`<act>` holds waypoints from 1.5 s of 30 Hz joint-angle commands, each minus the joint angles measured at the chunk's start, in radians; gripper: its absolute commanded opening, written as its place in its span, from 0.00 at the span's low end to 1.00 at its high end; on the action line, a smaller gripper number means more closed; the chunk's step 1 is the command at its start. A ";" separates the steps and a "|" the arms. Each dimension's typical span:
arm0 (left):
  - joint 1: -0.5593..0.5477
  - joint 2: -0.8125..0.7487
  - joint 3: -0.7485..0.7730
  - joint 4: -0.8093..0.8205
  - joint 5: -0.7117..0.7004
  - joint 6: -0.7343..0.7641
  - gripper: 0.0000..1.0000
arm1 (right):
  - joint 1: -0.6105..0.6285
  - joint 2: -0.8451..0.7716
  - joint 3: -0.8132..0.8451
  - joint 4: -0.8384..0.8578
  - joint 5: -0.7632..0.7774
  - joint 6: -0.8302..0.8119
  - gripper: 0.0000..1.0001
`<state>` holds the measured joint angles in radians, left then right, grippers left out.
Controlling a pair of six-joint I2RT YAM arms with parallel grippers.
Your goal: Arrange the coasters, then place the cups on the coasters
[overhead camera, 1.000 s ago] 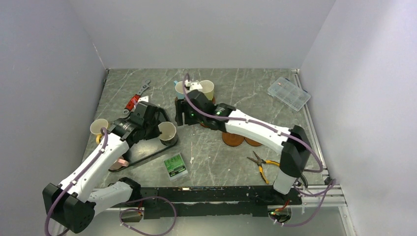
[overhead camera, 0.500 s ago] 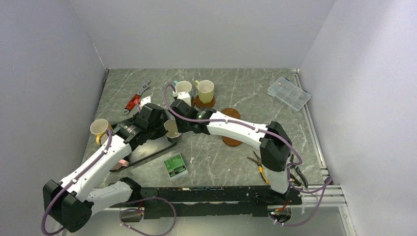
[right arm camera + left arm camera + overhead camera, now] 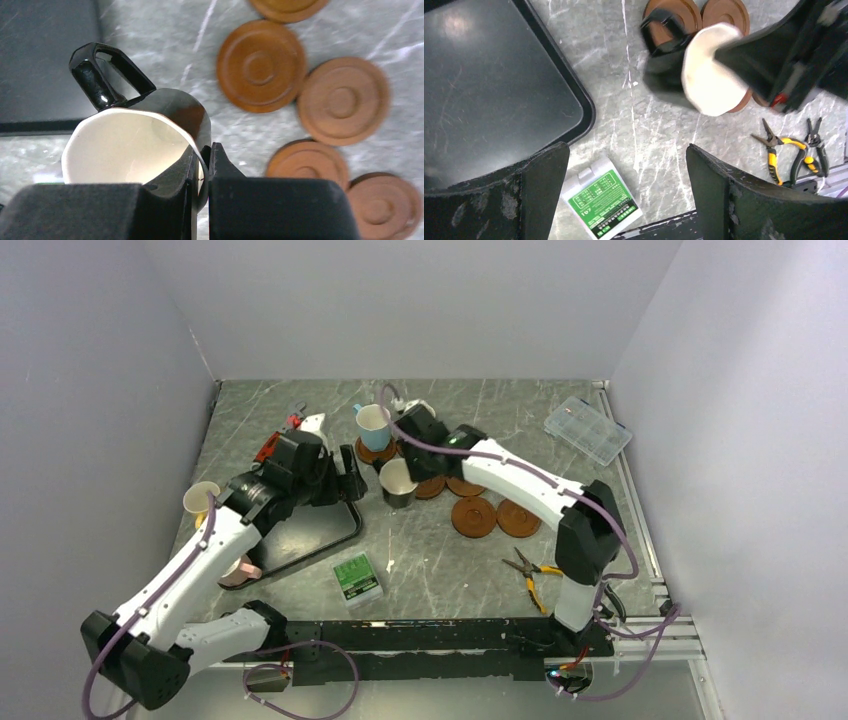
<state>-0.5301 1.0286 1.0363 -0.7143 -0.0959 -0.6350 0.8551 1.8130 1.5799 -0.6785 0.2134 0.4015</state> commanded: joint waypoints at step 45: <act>0.495 0.169 0.047 0.116 0.177 0.405 0.90 | -0.312 0.184 0.173 0.110 -0.221 -0.376 0.00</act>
<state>-0.0422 1.1950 1.0729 -0.6323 0.0570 -0.2481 0.5495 2.0033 1.6848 -0.6231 -0.0059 0.0326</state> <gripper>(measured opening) 0.905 0.077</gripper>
